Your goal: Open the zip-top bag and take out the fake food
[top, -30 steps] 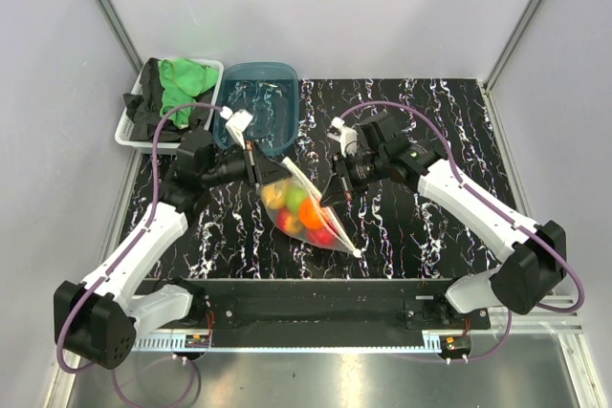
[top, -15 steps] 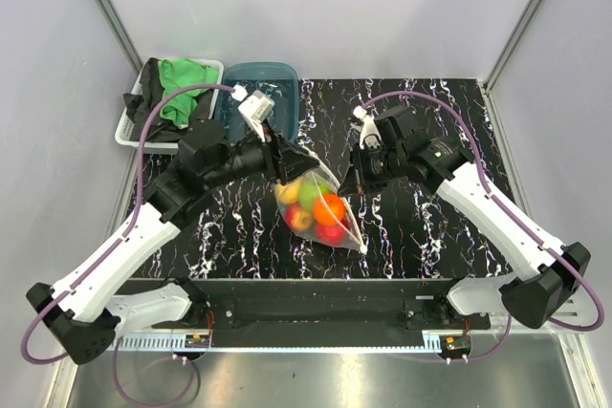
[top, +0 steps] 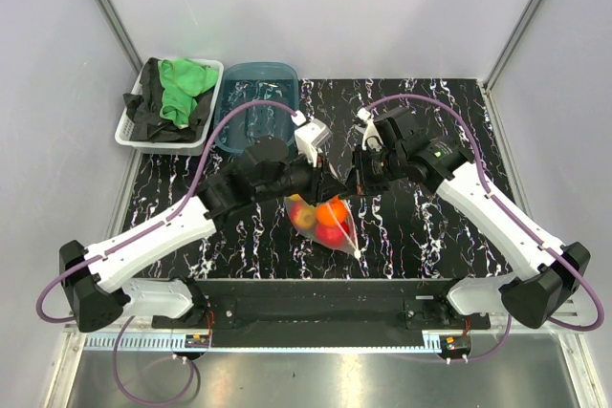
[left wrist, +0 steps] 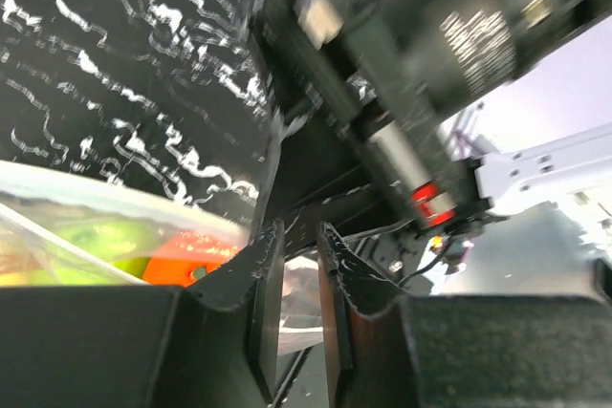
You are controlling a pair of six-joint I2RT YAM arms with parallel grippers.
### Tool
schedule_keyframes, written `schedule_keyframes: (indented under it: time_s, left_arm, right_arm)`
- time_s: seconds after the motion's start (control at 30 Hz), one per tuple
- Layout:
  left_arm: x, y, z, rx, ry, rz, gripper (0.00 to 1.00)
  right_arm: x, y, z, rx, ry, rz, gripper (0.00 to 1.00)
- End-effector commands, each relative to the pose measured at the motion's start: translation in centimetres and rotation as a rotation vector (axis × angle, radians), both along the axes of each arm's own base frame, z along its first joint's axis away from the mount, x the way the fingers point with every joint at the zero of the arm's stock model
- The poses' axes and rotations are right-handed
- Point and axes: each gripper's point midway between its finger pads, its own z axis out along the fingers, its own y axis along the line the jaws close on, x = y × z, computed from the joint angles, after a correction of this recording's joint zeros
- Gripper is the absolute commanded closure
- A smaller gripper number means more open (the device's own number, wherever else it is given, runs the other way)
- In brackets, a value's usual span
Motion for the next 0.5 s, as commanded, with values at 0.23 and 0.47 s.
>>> schedule_keyframes:
  time_s: [0.23,0.47]
  left_arm:
    - [1.0,2.1,-4.8,0.104,-0.077,0.086,0.82]
    - [-0.8,2.2,-5.8,0.16,-0.133,0.032,0.57]
  right_arm:
    - [0.5,0.2,3.1,0.045,-0.036,-0.062,1.0]
    - [0.3,0.5,3.3,0.062,-0.011,-0.055,1.0]
